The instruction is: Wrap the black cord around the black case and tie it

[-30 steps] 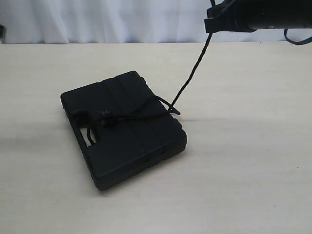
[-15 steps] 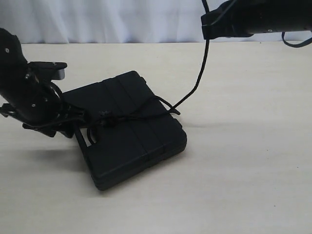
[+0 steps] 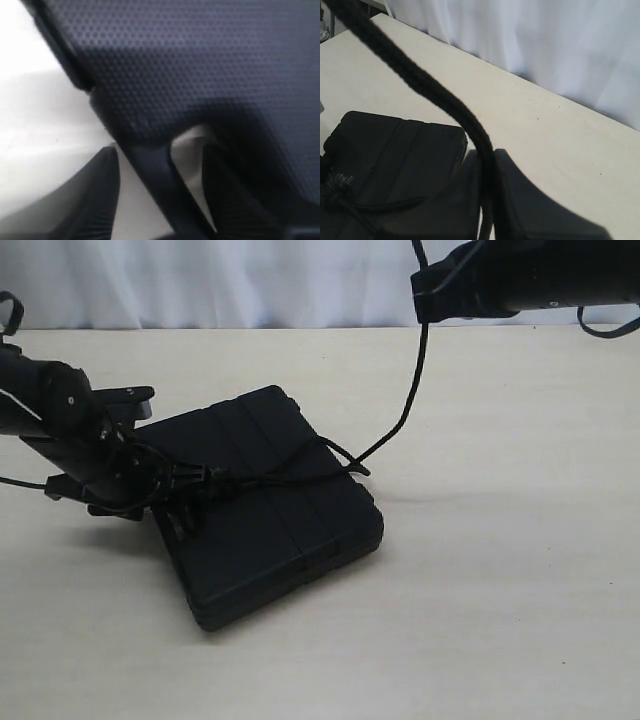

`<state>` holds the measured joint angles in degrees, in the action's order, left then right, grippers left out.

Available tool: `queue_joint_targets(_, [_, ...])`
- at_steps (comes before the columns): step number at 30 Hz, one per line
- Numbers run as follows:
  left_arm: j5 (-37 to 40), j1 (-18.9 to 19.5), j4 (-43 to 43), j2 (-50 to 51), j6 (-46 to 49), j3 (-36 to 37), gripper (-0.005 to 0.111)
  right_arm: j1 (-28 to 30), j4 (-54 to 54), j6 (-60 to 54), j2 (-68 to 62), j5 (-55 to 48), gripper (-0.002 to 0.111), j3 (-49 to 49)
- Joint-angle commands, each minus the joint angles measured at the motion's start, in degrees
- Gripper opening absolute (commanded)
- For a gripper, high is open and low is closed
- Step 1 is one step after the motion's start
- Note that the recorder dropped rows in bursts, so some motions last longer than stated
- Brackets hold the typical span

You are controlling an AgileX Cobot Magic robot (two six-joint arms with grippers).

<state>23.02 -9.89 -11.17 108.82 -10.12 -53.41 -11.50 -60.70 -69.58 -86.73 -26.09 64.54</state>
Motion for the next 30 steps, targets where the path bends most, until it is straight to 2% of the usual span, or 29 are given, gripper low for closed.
queue_joint_targets(1, [-2.13, 0.12, 1.62, 0.66, -0.45, -0.21, 0.030, 0.25, 0.33, 0.32, 0.20, 1.20, 0.004, -0.17])
queue_joint_targets(4, [-2.88, 1.45, 0.61, -1.86, -0.78, -0.70, 0.005, 0.97, 0.33, 0.64, 0.20, 1.62, 0.004, -0.17])
queue_joint_targets(5, [-2.76, 1.84, 0.42, -3.01, -0.67, -0.70, -0.001, 1.61, 0.20, 0.97, 0.20, 1.51, 0.004, -0.17])
queue_joint_targets(11, [0.62, 7.06, 5.20, -10.21, -0.67, -0.70, 0.000, 11.94, 0.11, 3.62, 0.20, 0.27, 0.004, -0.66])
queue_joint_targets(14, [3.14, 10.76, 5.20, -11.01, -0.19, -0.70, 0.000, 17.38, 0.11, 4.48, 0.20, 2.77, 0.004, -3.02])
queue_joint_targets(18, [4.31, 13.44, 5.10, -11.01, 2.51, -0.56, 0.000, 23.61, 0.69, 2.76, 0.20, 5.23, 0.004, -6.30])
queue_joint_targets(24, [3.29, 14.12, 5.97, -11.01, 5.96, -0.56, 0.000, 31.55, 1.46, 3.00, 0.20, 2.71, 0.004, -6.89])
queue_joint_targets(30, [0.06, 14.12, 5.57, -11.01, 5.96, -0.56, 0.000, 32.98, 1.63, 2.82, -1.61, 1.77, 0.004, -7.03])
